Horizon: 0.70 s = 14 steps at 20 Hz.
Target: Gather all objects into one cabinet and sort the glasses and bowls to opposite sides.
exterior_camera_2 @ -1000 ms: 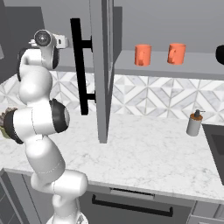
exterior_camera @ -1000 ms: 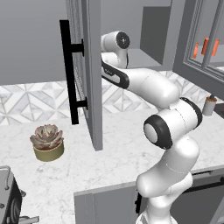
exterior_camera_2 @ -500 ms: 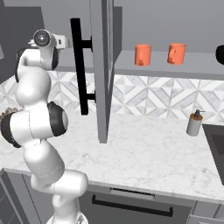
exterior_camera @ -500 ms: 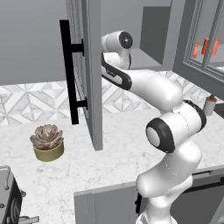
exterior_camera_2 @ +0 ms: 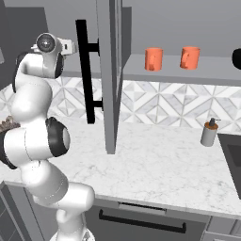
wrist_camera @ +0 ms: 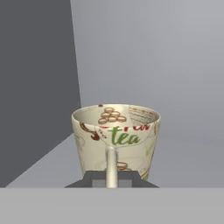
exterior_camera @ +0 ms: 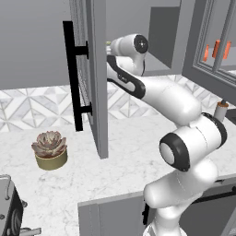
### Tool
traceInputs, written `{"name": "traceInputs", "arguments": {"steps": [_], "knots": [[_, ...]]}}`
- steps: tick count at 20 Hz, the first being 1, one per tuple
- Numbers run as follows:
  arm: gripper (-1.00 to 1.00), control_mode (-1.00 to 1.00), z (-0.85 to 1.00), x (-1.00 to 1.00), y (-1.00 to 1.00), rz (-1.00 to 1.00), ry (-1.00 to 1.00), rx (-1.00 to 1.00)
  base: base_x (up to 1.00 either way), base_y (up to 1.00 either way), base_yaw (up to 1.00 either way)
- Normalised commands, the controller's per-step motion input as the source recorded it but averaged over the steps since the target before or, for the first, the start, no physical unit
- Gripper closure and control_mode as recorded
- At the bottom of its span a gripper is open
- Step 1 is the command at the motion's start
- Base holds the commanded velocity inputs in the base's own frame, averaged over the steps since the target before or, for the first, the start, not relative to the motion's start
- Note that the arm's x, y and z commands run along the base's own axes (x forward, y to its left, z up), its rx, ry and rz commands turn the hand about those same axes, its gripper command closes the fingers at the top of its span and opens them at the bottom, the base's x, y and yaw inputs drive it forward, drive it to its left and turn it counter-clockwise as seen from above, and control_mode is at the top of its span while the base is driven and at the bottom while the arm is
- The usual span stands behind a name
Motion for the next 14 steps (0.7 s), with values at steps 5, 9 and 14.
{"name": "traceInputs", "arguments": {"steps": [5,9,14], "knots": [[1.00,-1.00,-0.01,-0.29,-0.11,0.00,0.00,0.00,0.00,0.00,0.00],[1.00,-1.00,0.00,-0.42,-0.15,0.00,0.00,0.00,0.00,0.00,0.00],[1.00,-1.00,0.00,-0.68,-0.34,-0.01,0.00,0.00,0.00,0.00,0.00]]}}
